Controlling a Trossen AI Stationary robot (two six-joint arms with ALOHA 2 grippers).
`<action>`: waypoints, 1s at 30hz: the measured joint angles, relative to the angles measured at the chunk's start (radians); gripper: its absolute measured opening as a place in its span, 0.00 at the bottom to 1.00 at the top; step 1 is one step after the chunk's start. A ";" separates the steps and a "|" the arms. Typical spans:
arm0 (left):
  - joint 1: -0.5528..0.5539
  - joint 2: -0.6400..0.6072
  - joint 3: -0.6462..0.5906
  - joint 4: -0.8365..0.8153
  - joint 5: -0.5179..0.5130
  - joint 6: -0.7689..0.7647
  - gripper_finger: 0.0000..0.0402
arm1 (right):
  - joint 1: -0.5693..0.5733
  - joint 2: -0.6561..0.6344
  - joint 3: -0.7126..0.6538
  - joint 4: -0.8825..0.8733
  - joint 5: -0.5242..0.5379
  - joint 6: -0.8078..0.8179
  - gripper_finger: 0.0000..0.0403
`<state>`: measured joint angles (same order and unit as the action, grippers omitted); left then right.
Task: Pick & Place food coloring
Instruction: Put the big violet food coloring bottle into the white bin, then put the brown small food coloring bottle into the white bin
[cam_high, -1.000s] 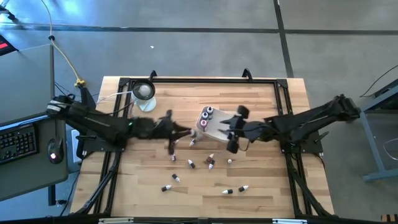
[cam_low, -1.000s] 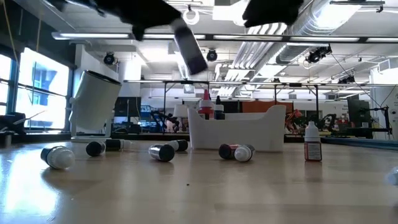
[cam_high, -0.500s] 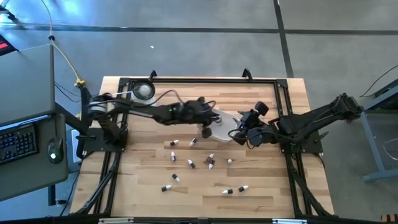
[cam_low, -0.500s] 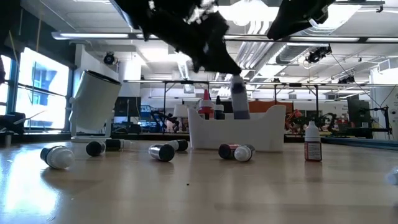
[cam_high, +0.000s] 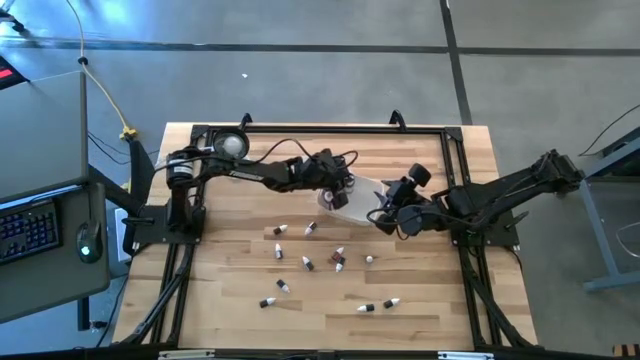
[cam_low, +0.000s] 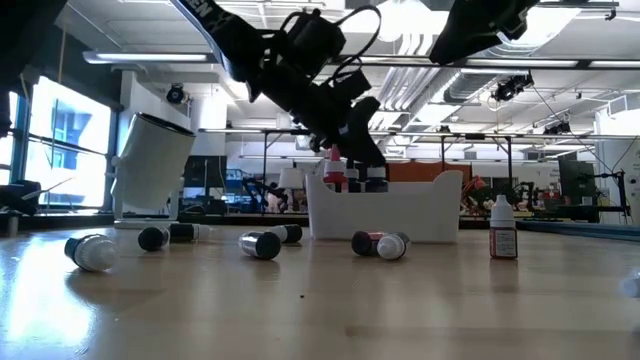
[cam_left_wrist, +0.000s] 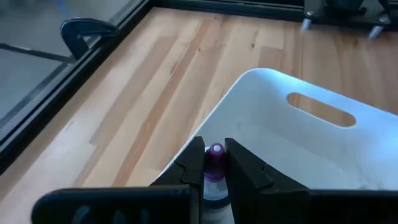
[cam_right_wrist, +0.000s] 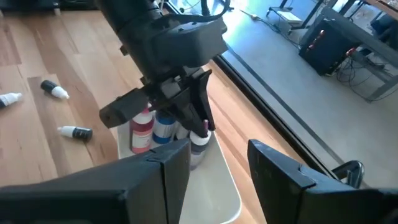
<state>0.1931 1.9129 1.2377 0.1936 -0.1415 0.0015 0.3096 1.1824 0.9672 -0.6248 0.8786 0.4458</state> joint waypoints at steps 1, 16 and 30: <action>0.000 0.000 0.000 -0.001 -0.001 0.015 0.08 | 0.000 0.000 0.000 0.000 -0.005 0.000 0.38; -0.018 -0.012 0.047 -0.034 -0.134 0.126 0.31 | 0.000 0.000 0.000 0.030 -0.015 0.002 0.38; -0.148 -0.166 0.562 -1.036 -0.315 0.274 0.33 | 0.000 0.015 0.000 0.046 -0.143 0.026 0.38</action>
<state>0.0447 1.7465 1.7998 -0.8421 -0.4562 0.2755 0.3096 1.1971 0.9672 -0.5784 0.7353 0.4719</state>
